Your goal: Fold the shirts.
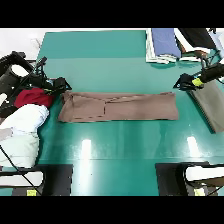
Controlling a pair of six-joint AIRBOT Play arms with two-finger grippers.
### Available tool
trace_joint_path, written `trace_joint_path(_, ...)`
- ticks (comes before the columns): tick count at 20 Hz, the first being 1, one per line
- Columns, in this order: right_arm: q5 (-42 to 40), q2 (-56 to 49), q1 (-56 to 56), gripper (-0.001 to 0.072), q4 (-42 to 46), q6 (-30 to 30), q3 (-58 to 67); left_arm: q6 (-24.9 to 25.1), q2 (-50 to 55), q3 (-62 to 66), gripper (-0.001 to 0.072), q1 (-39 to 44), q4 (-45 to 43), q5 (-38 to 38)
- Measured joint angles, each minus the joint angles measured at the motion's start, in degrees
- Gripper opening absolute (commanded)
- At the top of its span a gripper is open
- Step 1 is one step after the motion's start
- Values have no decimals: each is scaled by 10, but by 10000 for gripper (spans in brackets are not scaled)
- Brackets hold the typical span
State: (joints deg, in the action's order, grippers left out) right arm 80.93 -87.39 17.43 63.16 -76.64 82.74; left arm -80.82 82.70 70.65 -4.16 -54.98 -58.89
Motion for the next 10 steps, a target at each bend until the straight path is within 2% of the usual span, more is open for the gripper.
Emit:
trace_joint_path(1, 9, -1, 16, 521, -8, 6, -6, -1, 1, 4, 37, 1, 0, -9)
trace_joint_path(2, 13, -2, 35, 565, -14, 11, -18, -1, 2, 7, 34, 2, 2, -16)
trace_joint_path(3, 18, -2, 52, 577, -19, 16, -33, 0, 2, 9, 34, 4, 5, -21)
trace_joint_path(7, 18, -13, 114, 572, -33, 38, -121, 1, 4, 13, 25, 47, 11, -29)
trace_joint_path(10, -3, -30, 126, 570, -86, 79, -186, -6, 8, 14, 25, 106, 14, 0)
